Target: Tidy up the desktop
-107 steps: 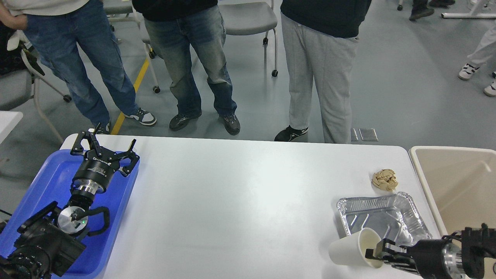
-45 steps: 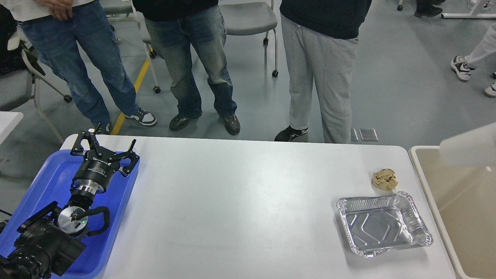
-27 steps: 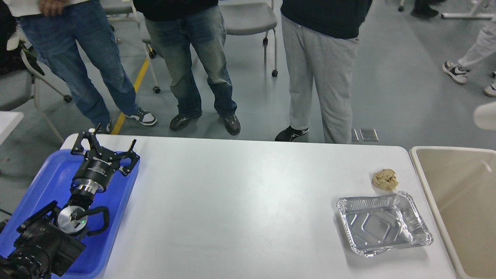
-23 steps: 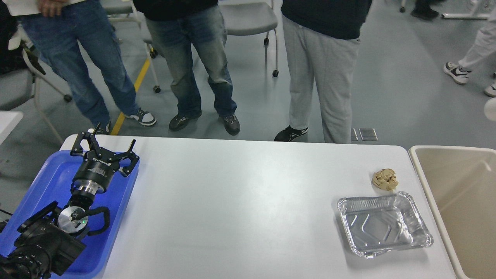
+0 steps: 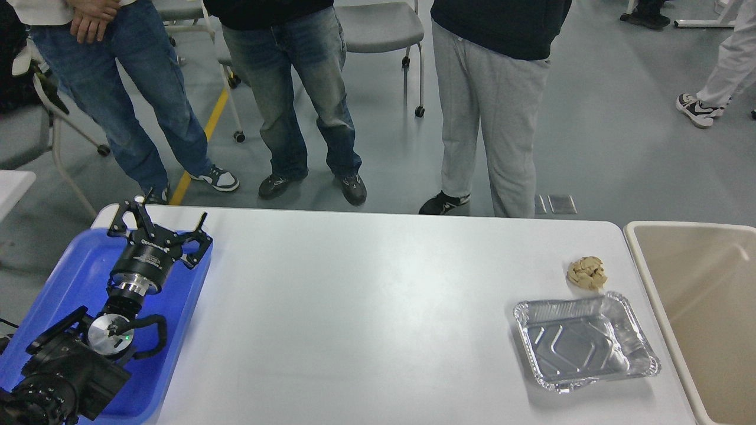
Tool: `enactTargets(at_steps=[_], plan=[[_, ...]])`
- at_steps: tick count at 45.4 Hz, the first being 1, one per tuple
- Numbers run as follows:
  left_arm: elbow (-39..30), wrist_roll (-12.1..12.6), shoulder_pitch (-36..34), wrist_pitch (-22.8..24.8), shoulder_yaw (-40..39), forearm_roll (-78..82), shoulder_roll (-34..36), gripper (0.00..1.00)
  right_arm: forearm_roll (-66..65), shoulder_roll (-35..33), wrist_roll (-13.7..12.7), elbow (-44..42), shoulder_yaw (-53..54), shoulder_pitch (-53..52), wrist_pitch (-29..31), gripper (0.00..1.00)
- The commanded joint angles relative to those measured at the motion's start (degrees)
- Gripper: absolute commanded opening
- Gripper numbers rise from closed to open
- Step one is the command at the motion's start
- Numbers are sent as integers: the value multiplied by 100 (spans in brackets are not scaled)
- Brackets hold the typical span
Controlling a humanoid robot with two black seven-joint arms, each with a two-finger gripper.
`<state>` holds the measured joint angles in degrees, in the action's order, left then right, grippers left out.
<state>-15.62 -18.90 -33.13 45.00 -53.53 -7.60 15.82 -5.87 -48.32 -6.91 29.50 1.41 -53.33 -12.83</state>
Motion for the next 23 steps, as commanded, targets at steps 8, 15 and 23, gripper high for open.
enactTargets(at_steps=[8,15,23], plan=[[-3,0,0,0,0,-4,0,100,1396,1817,-3,-2141,869,912,-572,0],[6,0,0,0,0,5,0,100,1405,1966,-3,-2133,1344,1202,-502,0],[6,0,0,0,0,-4,0,100,1413,2273,-3,-2115,1538,1334,-546,0]])
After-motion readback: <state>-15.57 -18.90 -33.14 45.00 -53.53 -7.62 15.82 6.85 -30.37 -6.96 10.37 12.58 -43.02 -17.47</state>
